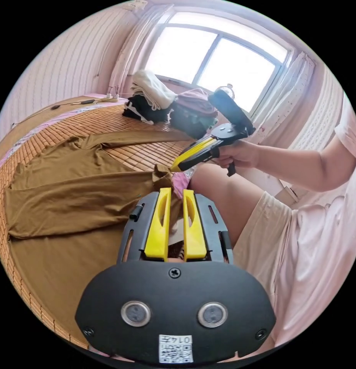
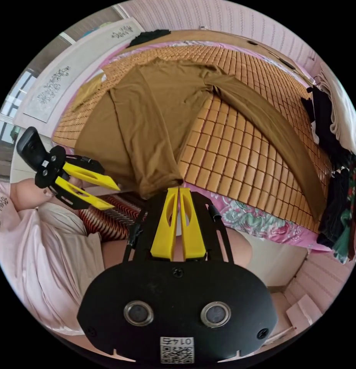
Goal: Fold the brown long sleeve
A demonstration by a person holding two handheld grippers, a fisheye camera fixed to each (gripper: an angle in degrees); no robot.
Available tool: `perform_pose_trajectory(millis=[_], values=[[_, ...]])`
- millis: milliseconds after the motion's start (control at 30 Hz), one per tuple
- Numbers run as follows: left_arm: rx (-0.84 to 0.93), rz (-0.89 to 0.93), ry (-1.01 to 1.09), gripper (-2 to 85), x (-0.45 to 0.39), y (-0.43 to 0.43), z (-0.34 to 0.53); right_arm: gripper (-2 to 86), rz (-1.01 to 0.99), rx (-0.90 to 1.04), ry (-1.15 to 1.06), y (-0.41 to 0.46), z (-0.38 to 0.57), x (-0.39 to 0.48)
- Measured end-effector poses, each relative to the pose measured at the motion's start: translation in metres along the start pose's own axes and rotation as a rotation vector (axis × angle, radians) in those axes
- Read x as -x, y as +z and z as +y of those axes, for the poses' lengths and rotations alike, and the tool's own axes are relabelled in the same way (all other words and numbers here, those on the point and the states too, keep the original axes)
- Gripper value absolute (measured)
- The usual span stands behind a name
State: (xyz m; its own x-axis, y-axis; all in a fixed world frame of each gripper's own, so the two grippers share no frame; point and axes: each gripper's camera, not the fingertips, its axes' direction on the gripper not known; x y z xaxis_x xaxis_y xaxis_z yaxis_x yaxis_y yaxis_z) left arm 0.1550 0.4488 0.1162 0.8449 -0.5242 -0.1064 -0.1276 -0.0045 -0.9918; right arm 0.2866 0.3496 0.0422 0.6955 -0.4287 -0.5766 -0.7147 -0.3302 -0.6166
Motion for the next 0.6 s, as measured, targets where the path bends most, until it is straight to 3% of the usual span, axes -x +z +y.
perform_pose_trajectory(millis=[133, 300, 433, 600], values=[[0.06, 0.034, 0.011, 6.8, 0.01, 0.033, 0.002, 0.2, 0.028, 0.006, 0.018, -0.007, -0.007, -0.007], [0.129, -0.116, -0.023, 7.7, 0.042, 0.06, 0.004, 6.9, -0.078, -0.023, 0.046, -0.005, -0.023, -0.018], [0.221, -0.179, 0.055, 8.8, 0.053, 0.104, -0.008, 5.5, -0.111, 0.019, 0.045, -0.001, -0.033, -0.022], [0.365, -0.311, 0.141, -0.1, 0.059, 0.167, -0.018, 0.8, -0.131, 0.035, -0.013, -0.015, -0.044, -0.023]])
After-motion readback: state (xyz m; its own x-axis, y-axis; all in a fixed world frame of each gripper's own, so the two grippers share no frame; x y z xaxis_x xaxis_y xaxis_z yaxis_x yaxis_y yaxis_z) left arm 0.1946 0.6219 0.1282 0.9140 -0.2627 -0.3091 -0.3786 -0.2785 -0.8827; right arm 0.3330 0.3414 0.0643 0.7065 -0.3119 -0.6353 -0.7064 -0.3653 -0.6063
